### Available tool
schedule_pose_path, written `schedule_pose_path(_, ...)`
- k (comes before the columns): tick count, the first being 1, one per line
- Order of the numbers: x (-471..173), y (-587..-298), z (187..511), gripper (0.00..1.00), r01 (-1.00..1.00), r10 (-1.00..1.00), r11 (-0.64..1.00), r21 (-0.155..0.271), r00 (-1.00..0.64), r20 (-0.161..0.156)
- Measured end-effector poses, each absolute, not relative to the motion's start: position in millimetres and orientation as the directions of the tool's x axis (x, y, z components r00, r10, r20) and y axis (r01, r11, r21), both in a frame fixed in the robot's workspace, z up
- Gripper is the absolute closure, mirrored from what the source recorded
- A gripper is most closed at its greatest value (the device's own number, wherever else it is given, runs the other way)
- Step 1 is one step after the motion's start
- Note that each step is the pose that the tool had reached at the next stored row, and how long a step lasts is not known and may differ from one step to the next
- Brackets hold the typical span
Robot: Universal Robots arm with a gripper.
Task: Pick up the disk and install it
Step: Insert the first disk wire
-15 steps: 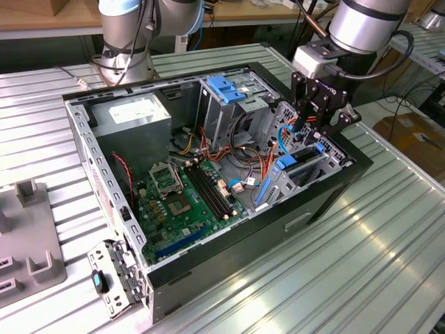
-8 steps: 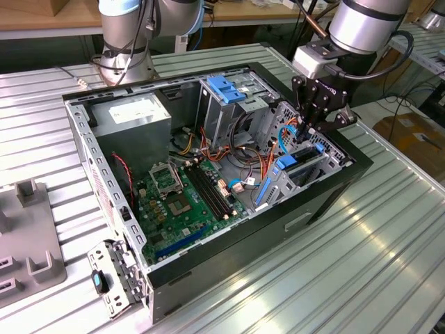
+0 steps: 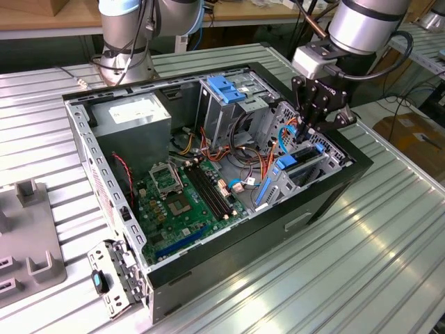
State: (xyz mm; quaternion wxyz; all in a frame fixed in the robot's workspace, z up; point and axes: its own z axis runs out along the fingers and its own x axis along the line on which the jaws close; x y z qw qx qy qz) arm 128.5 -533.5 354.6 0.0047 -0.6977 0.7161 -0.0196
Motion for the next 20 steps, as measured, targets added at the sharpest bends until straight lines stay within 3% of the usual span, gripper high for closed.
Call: schedule_pose_path(20,111,-550,355,0.84,-0.996,-1.0,-0.01,-0.087,0.009,0.018)
